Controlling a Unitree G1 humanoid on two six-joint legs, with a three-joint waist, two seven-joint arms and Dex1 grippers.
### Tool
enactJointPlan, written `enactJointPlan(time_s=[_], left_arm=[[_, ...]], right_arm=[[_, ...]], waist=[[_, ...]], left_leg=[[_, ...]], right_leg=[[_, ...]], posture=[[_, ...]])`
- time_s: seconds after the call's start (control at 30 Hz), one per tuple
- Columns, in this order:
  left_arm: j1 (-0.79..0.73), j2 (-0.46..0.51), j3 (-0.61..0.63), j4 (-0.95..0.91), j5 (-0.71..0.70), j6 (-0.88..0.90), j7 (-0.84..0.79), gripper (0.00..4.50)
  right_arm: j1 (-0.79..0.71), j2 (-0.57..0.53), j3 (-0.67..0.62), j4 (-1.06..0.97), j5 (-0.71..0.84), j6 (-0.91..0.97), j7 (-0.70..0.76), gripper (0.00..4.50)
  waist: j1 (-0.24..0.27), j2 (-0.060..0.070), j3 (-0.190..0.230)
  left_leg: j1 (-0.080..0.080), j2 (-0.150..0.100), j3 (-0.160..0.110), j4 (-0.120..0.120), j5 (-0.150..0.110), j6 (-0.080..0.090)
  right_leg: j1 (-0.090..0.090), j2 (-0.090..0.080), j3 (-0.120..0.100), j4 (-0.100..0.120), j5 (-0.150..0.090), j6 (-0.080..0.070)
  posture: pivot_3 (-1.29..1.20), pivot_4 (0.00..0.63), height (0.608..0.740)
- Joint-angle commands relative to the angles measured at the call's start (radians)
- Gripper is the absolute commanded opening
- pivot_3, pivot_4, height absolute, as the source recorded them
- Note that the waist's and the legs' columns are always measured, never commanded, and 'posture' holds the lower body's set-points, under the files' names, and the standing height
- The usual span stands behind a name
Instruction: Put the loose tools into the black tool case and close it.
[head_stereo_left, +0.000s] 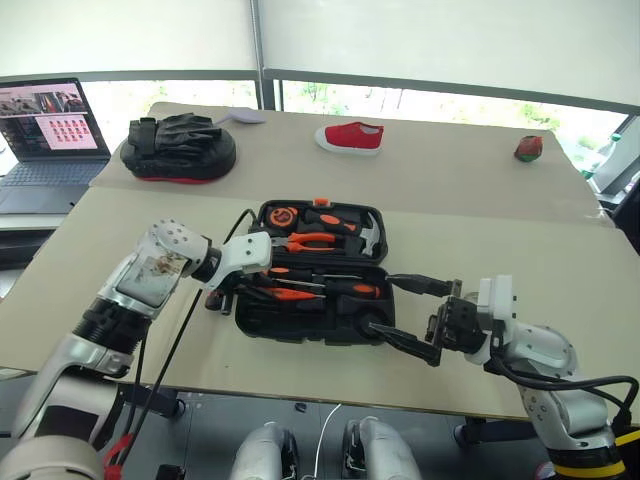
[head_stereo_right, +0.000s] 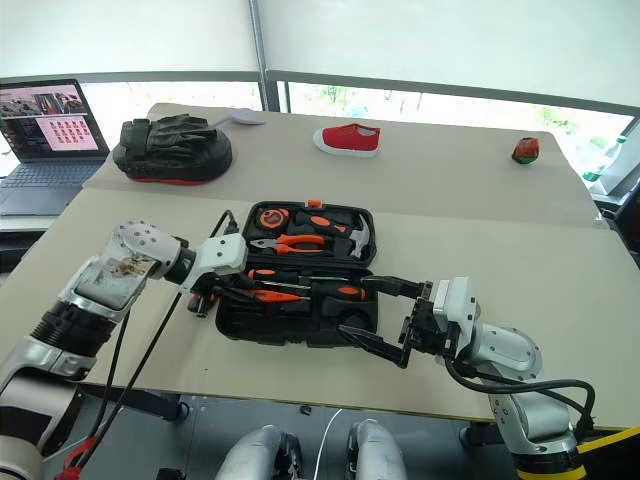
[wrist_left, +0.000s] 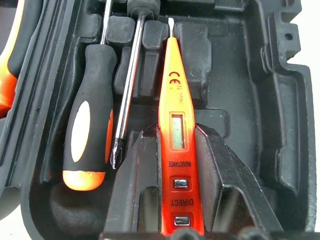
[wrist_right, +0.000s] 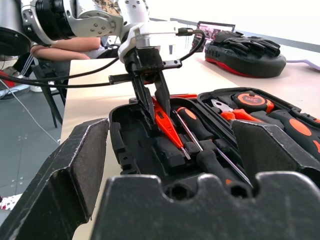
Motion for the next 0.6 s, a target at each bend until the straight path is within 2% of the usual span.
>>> enactJointPlan(time_s=[0.03,0.13,0.2,0.23,0.3,0.37,0.5,0.6], left_arm=[[0.003,0.006,-0.064,0.026,0.060,-0.006,-0.034,0.50],[0.006,0.008,-0.059,0.047,0.083,0.011,-0.002,0.50],[0.014,-0.008,-0.030,0.033,0.035,0.038,-0.011,1.49],[0.015,-0.014,-0.007,0.019,-0.001,0.055,-0.023,1.61],[0.020,-0.006,0.028,-0.010,-0.062,0.054,-0.076,2.32],[0.018,-0.027,0.095,-0.015,-0.115,0.008,-0.062,2.98],[0.023,-0.030,0.130,0.005,-0.130,-0.099,-0.066,2.98],[0.042,-0.037,0.178,0.000,-0.173,-0.109,-0.062,2.98]], right_arm=[[-0.024,-0.011,-0.015,-0.016,0.011,-0.009,0.008,4.50],[-0.025,-0.006,-0.013,-0.019,0.005,-0.009,0.000,4.50],[-0.021,-0.002,-0.010,-0.024,0.003,-0.009,-0.007,4.50],[-0.018,0.000,-0.008,-0.028,0.003,-0.008,-0.010,4.50],[-0.014,-0.001,-0.006,-0.033,0.005,-0.006,-0.012,4.50],[-0.010,0.001,-0.010,-0.028,0.009,-0.002,-0.018,4.50],[-0.006,0.003,-0.010,-0.014,0.013,0.000,-0.018,4.50],[-0.008,0.007,0.007,-0.011,0.010,0.003,-0.010,4.50]], waist=[[0.000,0.000,0.000],[-0.001,0.000,0.000],[-0.003,0.000,0.000],[-0.004,0.000,0.000],[-0.006,0.000,0.000],[-0.005,0.000,0.000],[0.000,0.000,0.000],[0.003,0.000,0.000]], left_leg=[[0.000,0.000,0.000,0.000,0.000,0.000],[0.000,0.000,0.000,0.000,0.000,0.000],[0.000,0.000,0.000,0.000,0.000,0.000],[0.000,0.000,0.000,0.000,0.000,0.000],[0.000,0.000,0.000,0.000,0.000,0.000],[0.000,0.000,0.000,0.001,0.000,0.000],[-0.001,0.000,0.000,0.002,0.000,0.000],[-0.001,0.000,0.000,0.002,0.000,0.001]], right_leg=[[0.000,0.000,0.000,0.000,0.000,0.000],[0.000,0.000,0.000,0.000,0.000,0.000],[0.000,0.000,0.000,0.000,0.000,0.000],[0.000,0.000,0.000,0.000,0.000,0.000],[0.000,0.000,0.000,0.000,0.000,0.000],[0.000,0.000,0.000,0.001,0.000,0.000],[0.000,-0.001,0.000,0.000,0.000,0.000],[0.000,-0.001,0.000,0.000,0.000,0.000]], posture=[[0.00,0.150,0.740],[0.00,0.150,0.740],[0.00,0.150,0.740],[0.00,0.150,0.740],[0.00,0.150,0.740],[0.00,0.150,0.740],[0.00,0.150,0.740],[0.00,0.150,0.740]])
